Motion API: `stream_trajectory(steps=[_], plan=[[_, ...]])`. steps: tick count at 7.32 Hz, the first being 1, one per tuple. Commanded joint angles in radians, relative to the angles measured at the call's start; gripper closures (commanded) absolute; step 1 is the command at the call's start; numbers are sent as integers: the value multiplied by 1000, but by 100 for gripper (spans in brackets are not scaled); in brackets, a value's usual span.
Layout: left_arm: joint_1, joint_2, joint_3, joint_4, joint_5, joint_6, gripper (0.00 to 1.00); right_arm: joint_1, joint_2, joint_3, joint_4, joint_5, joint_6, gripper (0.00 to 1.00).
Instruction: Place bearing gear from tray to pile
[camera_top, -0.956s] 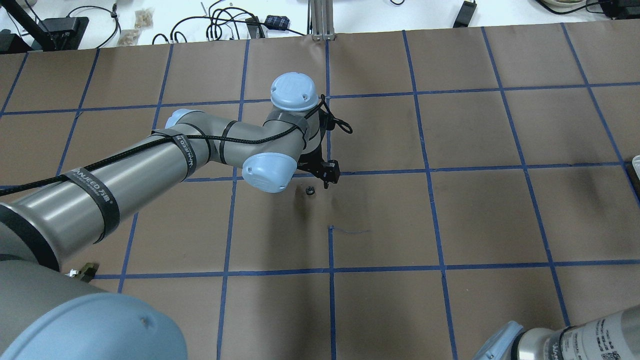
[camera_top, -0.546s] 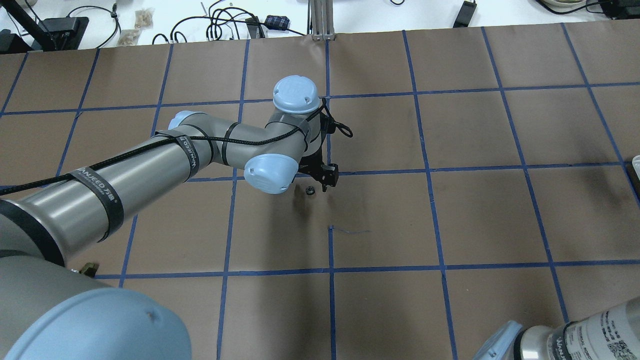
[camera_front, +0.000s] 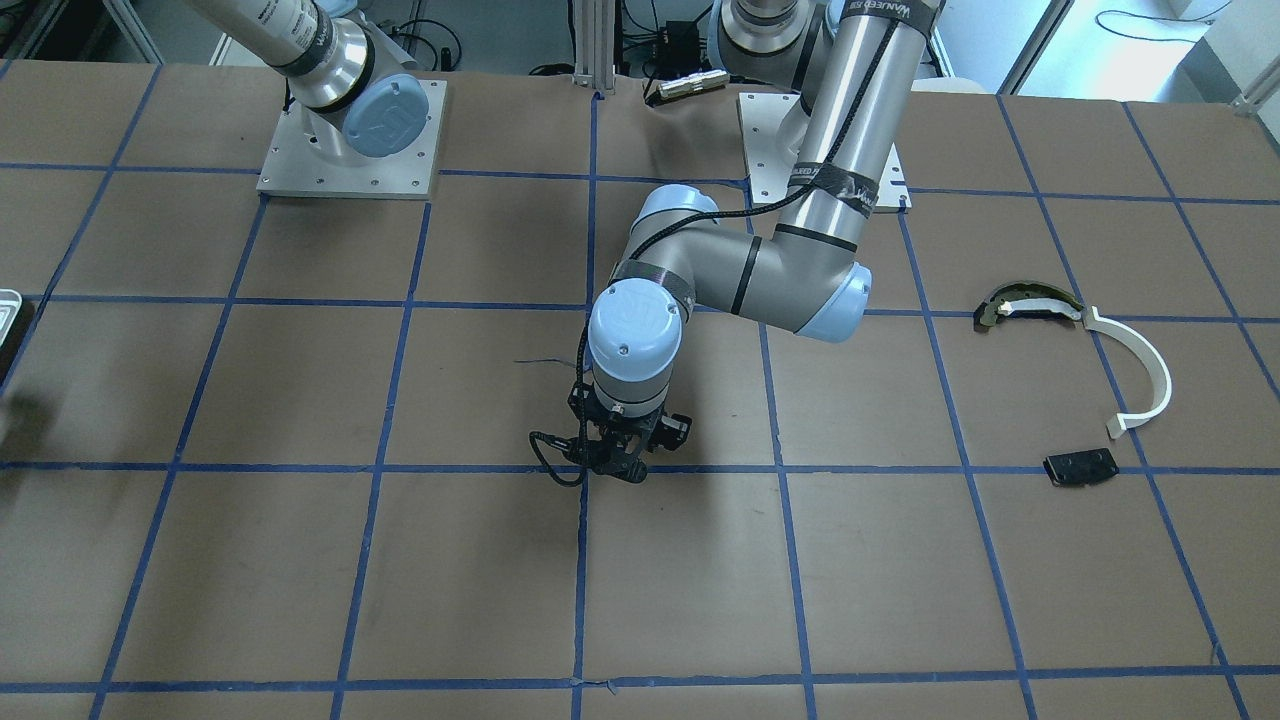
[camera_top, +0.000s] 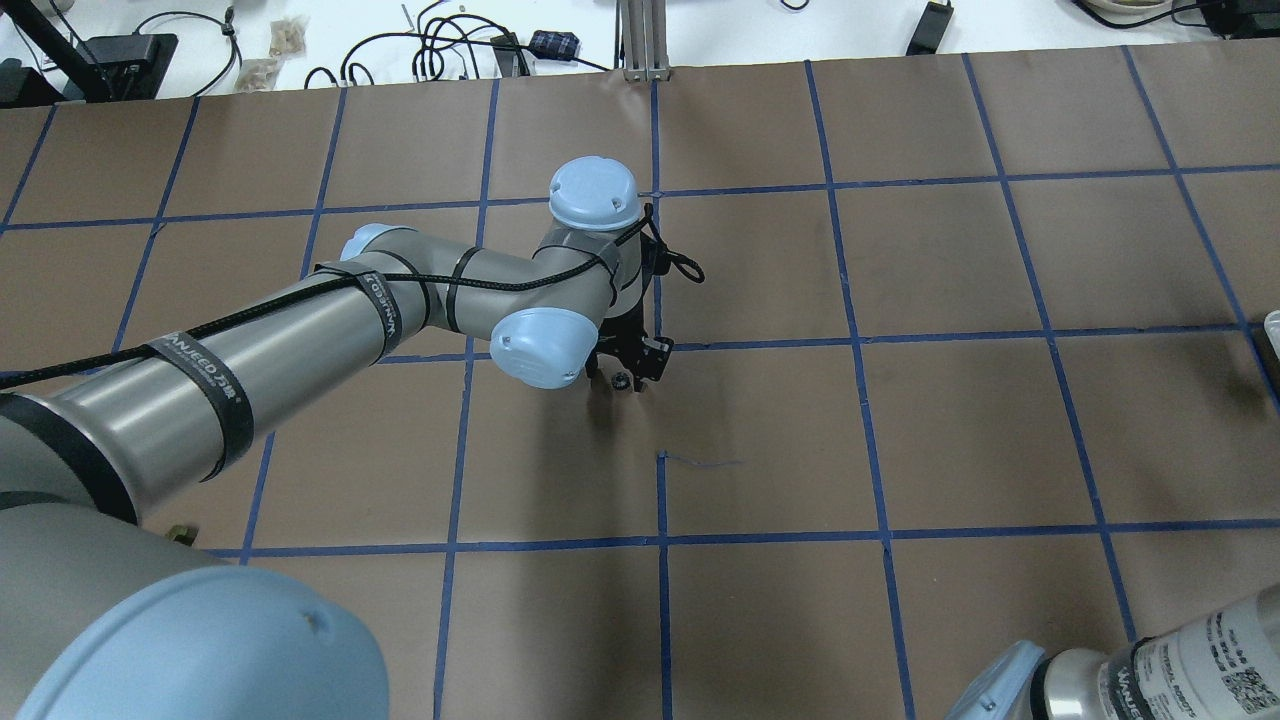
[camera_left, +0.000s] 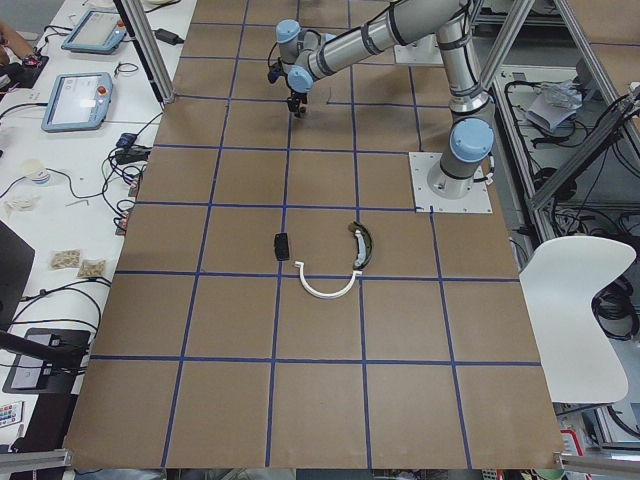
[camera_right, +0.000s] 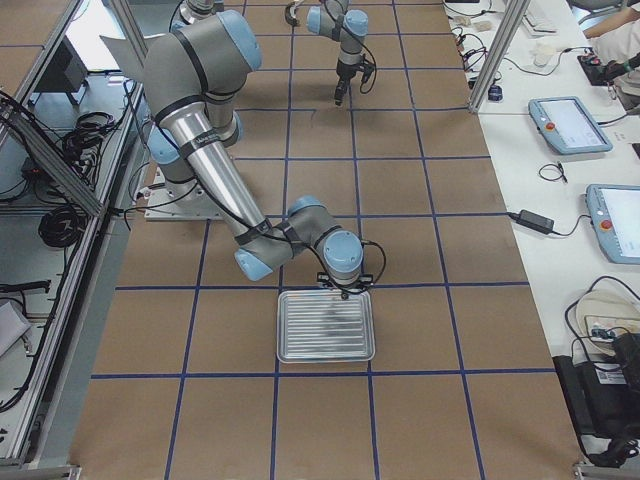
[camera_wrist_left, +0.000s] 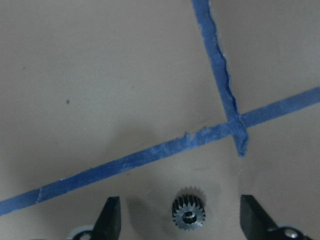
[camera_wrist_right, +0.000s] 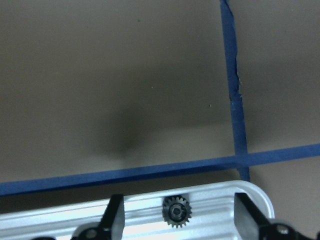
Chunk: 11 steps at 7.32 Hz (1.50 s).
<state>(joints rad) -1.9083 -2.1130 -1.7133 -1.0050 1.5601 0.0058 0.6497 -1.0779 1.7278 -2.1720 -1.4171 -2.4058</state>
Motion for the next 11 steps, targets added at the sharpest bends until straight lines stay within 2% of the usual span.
stream_trajectory(steps=[1, 3, 4, 5, 6, 7, 11], plan=[[0, -1, 1, -1, -6, -4, 100, -1, 10, 0, 0, 0, -7, 20], [3, 22, 4, -3, 9, 3, 100, -5, 22, 0, -2, 0, -6, 23], [20, 42, 23, -51, 12, 3, 100, -5, 24, 1, -3, 0, -7, 32], [94, 76, 49, -111, 26, 3, 100, -7, 24, 3, -6, 0, -9, 39], [206, 111, 82, -180, 25, 43, 100, -7, 26, 3, -6, 0, -9, 39], [341, 129, 81, -216, 25, 239, 100, -7, 26, 3, -6, 0, -12, 39], [775, 160, 48, -285, 28, 564, 100, -8, 26, -4, -8, 0, -15, 39]])
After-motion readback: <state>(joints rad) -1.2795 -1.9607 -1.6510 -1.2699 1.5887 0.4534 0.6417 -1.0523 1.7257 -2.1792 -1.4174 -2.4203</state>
